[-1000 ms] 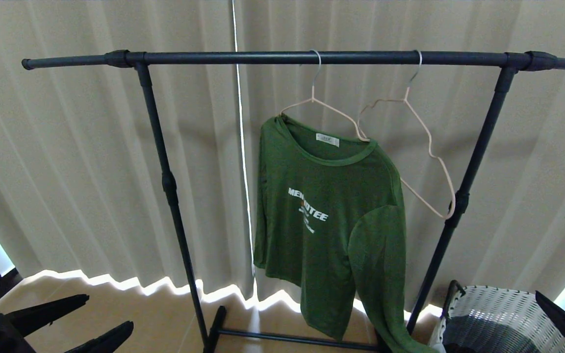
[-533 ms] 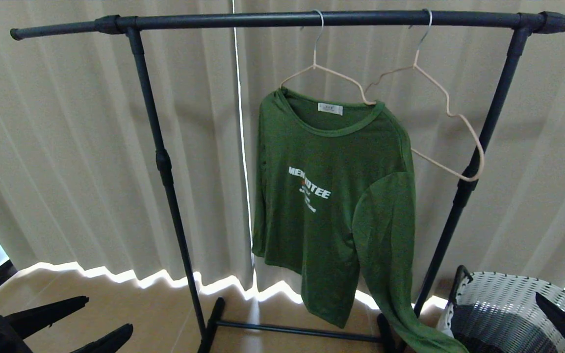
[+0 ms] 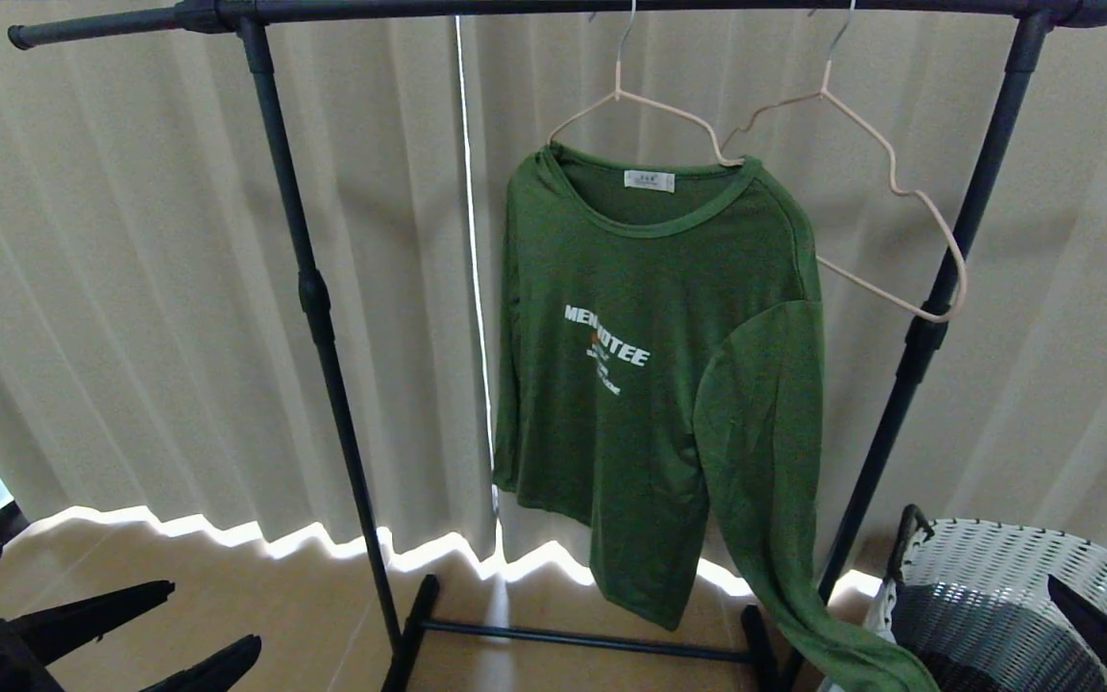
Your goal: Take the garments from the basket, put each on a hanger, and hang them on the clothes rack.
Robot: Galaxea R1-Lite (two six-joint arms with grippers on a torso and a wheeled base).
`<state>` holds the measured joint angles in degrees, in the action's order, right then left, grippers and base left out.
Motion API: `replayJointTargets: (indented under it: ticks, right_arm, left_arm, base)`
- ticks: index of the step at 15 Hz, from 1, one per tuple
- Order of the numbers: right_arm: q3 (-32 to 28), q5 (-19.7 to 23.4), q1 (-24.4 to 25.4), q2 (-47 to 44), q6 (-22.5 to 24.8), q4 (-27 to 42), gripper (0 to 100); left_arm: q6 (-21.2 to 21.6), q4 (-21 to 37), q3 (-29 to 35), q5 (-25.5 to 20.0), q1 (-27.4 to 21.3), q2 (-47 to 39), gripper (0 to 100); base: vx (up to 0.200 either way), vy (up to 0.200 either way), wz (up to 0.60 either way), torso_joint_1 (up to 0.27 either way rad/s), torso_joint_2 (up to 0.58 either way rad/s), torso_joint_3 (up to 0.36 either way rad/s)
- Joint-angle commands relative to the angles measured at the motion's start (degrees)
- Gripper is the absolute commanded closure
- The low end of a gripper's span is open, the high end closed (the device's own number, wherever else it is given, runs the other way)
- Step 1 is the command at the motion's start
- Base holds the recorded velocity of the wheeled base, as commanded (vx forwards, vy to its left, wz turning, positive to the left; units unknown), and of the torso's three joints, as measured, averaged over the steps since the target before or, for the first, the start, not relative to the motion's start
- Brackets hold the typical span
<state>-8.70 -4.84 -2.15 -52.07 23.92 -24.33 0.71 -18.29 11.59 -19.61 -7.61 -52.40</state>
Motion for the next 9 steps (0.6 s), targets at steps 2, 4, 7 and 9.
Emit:
replayJointTargets:
  ticks: [2,4,7,9]
  right_arm:
    - [1.0,0.0,-0.1,0.5,0.1,0.0,0]
    - [1.0,0.0,-0.1,0.7,0.1,0.2,0]
    - [1.0,0.1,0.0,1.3,0.1,0.3,0]
    - [1.1,0.1,0.0,1.4,0.1,0.3,0]
  left_arm:
    - [0.0,-0.1,0.1,0.0,0.0,0.0,0]
    - [0.0,0.0,0.1,0.0,0.0,0.0,0]
    - [0.0,-0.1,0.2,0.0,0.0,0.1,0]
    - [0.0,-0.1,0.2,0.0,0.0,0.0,0]
  base:
    - [0.0,0.0,0.0,0.0,0.0,0.0]
    - [0.0,0.0,0.0,0.0,0.0,0.0]
    - [0.0,0.0,0.0,-0.023,0.14,0.11]
    - [0.0,0.0,0.0,-0.001,0.04,0.018]
